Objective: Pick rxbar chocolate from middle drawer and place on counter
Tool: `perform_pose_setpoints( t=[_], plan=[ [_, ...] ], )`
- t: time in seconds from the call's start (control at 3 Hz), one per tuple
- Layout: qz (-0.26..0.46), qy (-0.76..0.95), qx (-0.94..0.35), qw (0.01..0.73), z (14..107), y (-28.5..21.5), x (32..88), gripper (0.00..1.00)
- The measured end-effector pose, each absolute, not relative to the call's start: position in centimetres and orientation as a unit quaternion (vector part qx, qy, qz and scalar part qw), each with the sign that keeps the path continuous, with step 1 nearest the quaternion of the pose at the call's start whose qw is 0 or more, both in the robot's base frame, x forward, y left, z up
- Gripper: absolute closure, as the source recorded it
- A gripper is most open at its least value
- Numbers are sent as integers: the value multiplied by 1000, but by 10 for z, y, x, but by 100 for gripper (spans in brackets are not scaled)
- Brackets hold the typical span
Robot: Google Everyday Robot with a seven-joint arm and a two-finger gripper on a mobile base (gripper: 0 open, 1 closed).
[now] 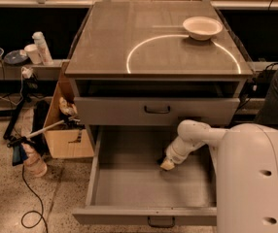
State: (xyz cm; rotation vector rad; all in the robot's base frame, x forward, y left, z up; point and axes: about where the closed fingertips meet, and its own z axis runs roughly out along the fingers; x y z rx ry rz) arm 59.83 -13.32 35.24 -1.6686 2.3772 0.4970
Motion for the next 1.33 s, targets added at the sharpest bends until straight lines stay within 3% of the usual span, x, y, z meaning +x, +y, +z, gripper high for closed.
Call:
perform_pose_setpoints(
  t=[1.33],
  plan=[
    [163,767,-606,134,417,-126,593,100]
  ],
)
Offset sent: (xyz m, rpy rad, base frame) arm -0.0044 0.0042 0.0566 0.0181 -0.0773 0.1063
